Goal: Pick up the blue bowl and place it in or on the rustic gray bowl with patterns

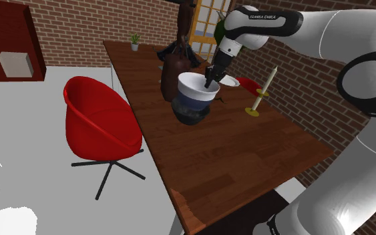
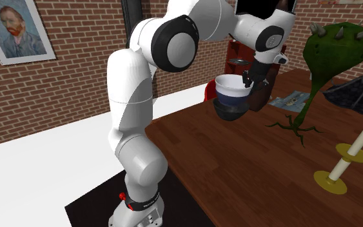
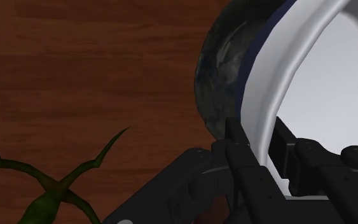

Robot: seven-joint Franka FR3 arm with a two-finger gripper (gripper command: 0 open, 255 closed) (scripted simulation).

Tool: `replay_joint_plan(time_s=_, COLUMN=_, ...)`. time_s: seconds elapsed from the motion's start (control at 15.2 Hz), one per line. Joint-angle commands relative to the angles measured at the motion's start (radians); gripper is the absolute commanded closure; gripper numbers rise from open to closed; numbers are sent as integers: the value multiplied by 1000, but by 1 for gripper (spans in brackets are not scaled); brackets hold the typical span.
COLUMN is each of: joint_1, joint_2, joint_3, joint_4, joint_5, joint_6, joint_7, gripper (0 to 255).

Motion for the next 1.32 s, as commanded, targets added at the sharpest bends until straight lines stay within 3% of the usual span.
replay_joint_plan(time_s=0.0, joint_1=1, joint_2=0, joint_3=1, joint_4=-30, joint_5=2, joint_6=30, joint_7=-5, gripper=255)
replay_joint_plan(time_s=0.53, joint_1=1, joint_2=0, joint_3=1, joint_4=-30, joint_5=2, joint_6=30, joint_7=-5, gripper=255)
replay_joint_plan(time_s=0.59, joint_1=1, joint_2=0, joint_3=1, joint_4=-30, joint_5=2, joint_6=30, joint_7=-5, gripper=0)
replay_joint_plan(time_s=0.92, joint_1=1, joint_2=0, joint_3=1, joint_4=-30, joint_5=2, joint_6=30, joint_7=-5, gripper=0)
replay_joint_plan(time_s=1.25, joint_1=-12, joint_2=-1, joint_3=-10, joint_4=93, joint_5=-3, joint_6=-95, joint_7=1, gripper=0)
